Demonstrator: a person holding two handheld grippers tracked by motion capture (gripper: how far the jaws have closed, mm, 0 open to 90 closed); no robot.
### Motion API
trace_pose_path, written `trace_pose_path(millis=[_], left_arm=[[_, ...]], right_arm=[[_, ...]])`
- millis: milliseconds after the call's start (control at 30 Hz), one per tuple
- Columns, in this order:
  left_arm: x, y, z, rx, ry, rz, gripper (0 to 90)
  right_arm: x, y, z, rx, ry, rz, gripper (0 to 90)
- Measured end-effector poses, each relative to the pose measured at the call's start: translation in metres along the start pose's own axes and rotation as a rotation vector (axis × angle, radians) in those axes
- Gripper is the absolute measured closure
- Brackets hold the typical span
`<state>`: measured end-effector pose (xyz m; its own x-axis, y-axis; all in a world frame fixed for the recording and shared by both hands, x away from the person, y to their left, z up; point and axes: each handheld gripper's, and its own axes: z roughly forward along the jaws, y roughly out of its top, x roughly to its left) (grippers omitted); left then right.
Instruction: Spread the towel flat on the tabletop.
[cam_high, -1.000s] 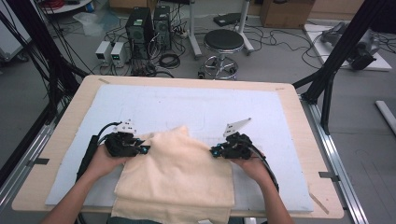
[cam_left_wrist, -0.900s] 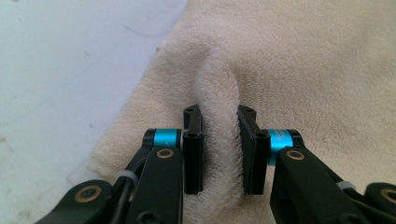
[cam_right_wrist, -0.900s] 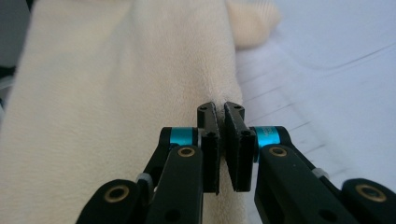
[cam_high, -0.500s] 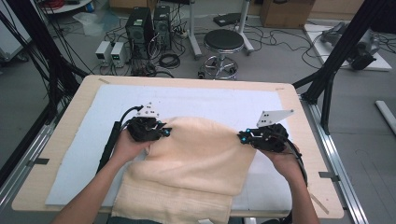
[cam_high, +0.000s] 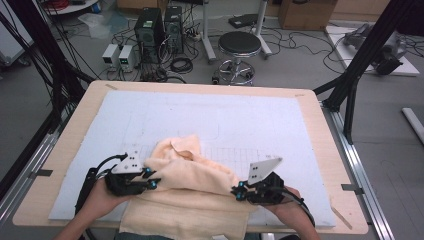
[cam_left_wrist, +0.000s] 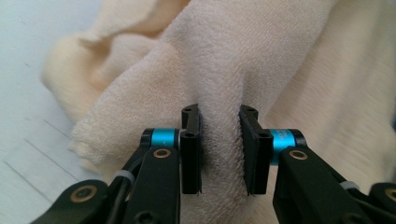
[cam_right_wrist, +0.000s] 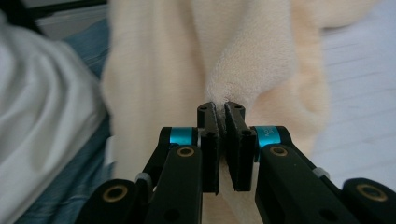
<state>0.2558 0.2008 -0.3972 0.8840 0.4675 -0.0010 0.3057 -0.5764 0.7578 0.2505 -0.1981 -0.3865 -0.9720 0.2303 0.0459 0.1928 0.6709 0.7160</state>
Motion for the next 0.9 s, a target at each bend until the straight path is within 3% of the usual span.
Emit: trace_pose_path(millis=[67,167,300,400,500,567,633,700,800,833,867,900], left_arm=[[-0.003,0.0,-0.003,-0.002,-0.014,0.003,65.3],[0.002,0.009,-0.011,-0.035,-0.019,0.008,59.0],[0.018,0.027,-0.017,-0.086,0.004,-0.004,55.6],[0.036,0.036,-0.012,-0.127,0.045,-0.043,55.5],[0.05,0.035,0.001,-0.082,0.095,-0.069,55.9],[0.057,0.032,0.011,-0.039,0.143,-0.099,54.6],[0.061,0.027,0.021,-0.005,0.176,-0.103,48.2],[0.064,0.022,0.028,0.001,0.16,-0.126,48.0],[0.07,0.014,0.038,0.055,0.09,-0.171,54.4],[0.07,0.013,0.04,0.063,0.067,-0.165,63.7],[0.069,0.013,0.041,0.06,0.07,-0.149,69.0],[0.067,0.013,0.041,0.049,0.073,-0.141,74.1]], right_arm=[[0.007,0.004,0.002,0.023,0.004,-0.035,80.4],[0.003,0.014,-0.009,-0.031,-0.027,-0.04,70.6],[-0.023,0.028,-0.018,-0.095,-0.098,-0.004,67.1],[-0.046,0.035,-0.009,-0.076,-0.146,0.015,67.4],[-0.062,0.036,0.01,-0.037,-0.166,0.028,65.7],[-0.07,0.035,0.023,-0.031,-0.147,0.061,62.6],[-0.074,0.035,0.038,-0.012,-0.122,0.052,59.4],[-0.078,0.034,0.053,0.013,-0.092,0.054,56.5],[-0.082,0.035,0.073,0.05,-0.083,0.067,57.8],[-0.084,0.035,0.077,0.063,-0.071,0.072,63.1],[-0.085,0.034,0.081,0.073,-0.061,0.074,70.1],[-0.085,0.034,0.083,0.088,-0.029,0.072,85.1]])
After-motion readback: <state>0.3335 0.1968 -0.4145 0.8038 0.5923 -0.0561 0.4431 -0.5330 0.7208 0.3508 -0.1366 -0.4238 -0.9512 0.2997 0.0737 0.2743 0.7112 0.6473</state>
